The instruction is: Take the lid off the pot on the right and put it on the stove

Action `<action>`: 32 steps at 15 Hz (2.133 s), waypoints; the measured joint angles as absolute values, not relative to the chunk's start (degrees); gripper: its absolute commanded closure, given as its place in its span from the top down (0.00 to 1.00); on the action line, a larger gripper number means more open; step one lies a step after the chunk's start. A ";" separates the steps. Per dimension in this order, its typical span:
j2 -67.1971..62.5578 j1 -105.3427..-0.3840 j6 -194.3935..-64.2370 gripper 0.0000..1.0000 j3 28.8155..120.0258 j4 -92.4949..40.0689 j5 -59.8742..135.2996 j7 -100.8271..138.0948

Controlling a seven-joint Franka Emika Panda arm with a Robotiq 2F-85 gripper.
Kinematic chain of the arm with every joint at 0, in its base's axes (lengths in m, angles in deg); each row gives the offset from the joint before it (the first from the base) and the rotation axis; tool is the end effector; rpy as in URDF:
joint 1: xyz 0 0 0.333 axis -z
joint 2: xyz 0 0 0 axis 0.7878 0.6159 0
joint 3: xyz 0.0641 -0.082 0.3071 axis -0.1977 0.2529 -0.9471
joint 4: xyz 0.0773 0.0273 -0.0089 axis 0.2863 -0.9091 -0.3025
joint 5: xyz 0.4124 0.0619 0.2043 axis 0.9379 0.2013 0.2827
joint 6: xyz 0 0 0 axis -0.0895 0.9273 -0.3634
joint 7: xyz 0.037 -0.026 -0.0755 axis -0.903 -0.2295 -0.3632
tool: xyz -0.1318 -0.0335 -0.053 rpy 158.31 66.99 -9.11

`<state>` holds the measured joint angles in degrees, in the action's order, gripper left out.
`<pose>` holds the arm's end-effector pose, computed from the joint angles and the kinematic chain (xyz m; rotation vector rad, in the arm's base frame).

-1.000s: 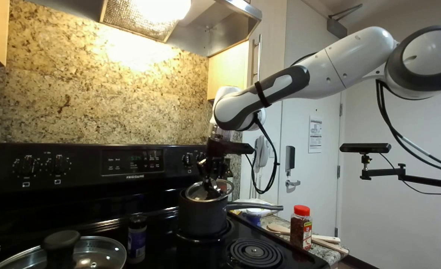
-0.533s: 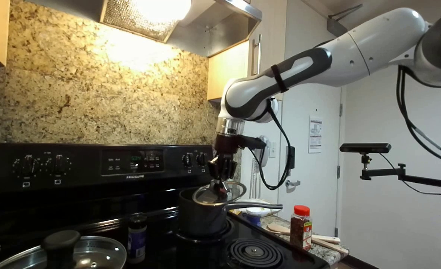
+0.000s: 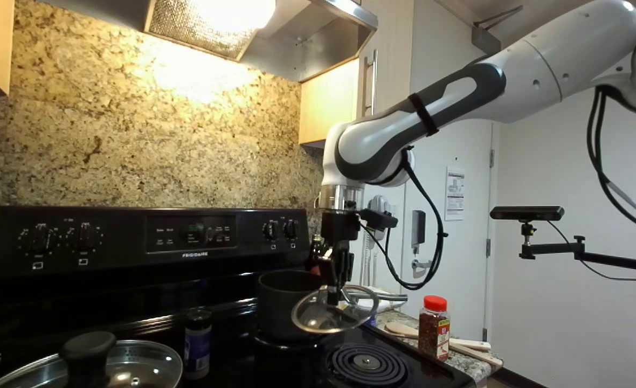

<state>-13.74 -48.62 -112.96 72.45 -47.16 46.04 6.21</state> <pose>0.6372 -0.0513 0.3580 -3.0619 0.0019 -0.0094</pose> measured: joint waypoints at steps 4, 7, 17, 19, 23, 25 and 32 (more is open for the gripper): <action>-13.88 -48.43 -111.95 0.03 72.72 -51.77 48.56 1.62; -13.74 -48.24 -111.50 0.03 73.30 -54.23 50.62 -0.63; -10.01 -45.19 -116.24 0.03 75.64 -56.04 55.44 -8.44; -8.89 -44.46 -116.87 0.03 75.66 -55.98 57.26 -10.53; -7.85 -43.61 -116.83 0.39 75.64 -55.70 59.42 -12.52; -7.84 -43.40 -116.83 0.46 75.65 -55.70 59.46 -12.53; -7.89 -43.23 -116.69 0.90 75.61 -55.97 59.46 -12.21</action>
